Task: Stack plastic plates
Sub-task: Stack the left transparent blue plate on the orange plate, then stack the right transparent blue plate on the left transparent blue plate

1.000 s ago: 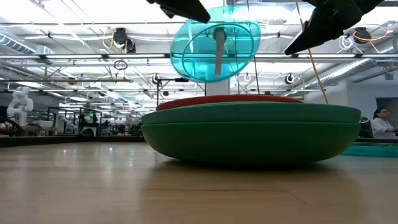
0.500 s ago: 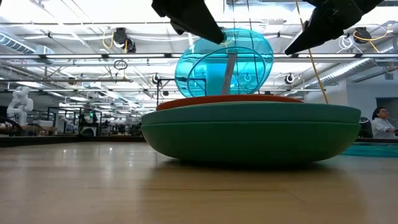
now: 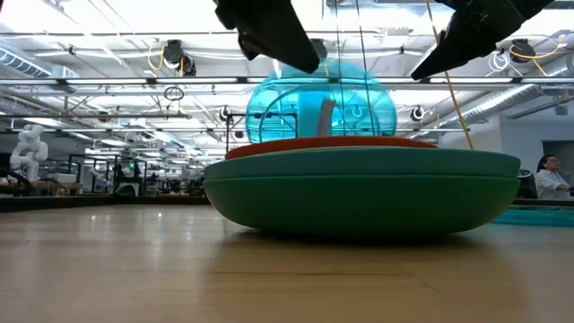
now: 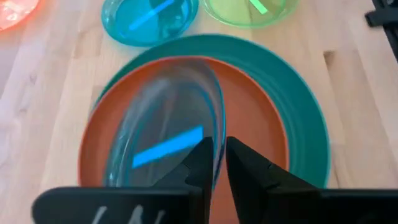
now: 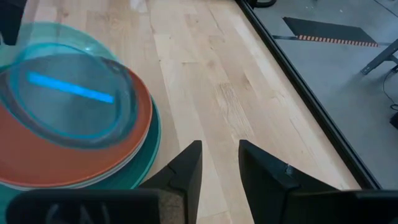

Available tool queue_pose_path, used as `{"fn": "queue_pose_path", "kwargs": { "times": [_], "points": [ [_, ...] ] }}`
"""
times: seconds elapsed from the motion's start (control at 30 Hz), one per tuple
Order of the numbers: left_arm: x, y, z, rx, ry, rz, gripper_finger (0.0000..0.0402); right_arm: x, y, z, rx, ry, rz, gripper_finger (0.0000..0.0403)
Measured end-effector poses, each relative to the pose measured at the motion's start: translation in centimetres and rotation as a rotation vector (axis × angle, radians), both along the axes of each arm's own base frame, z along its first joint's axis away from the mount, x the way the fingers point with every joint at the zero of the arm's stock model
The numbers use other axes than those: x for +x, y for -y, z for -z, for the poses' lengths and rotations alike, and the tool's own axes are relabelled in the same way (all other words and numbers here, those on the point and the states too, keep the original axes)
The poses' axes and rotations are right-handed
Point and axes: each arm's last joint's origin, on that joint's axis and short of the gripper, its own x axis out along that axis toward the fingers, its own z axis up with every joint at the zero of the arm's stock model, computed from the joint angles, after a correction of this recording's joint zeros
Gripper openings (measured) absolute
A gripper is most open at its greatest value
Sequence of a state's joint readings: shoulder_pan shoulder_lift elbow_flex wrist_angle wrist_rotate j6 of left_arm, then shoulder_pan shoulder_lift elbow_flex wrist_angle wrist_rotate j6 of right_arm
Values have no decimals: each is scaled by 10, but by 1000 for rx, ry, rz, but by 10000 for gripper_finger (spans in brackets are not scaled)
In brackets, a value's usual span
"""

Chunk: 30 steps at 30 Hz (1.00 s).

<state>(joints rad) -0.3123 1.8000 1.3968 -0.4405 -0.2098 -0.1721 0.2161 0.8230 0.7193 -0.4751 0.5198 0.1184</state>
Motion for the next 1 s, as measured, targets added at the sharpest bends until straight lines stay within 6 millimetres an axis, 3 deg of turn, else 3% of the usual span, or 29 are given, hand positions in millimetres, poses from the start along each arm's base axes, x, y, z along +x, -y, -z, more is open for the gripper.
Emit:
{"fn": "queue_pose_path", "kwargs": {
  "times": [0.2, 0.57, 1.0],
  "points": [
    [2, -2, 6, 7, -22, -9, 82, 0, 0, 0, 1, 0, 0, 98],
    [-1, -3, 4, 91, -41, 74, 85, 0, 0, 0, 31, 13, 22, 98],
    [-2, -3, 5, 204, -52, 197, 85, 0, 0, 0, 197, 87, 143, 98]
  ]
}}
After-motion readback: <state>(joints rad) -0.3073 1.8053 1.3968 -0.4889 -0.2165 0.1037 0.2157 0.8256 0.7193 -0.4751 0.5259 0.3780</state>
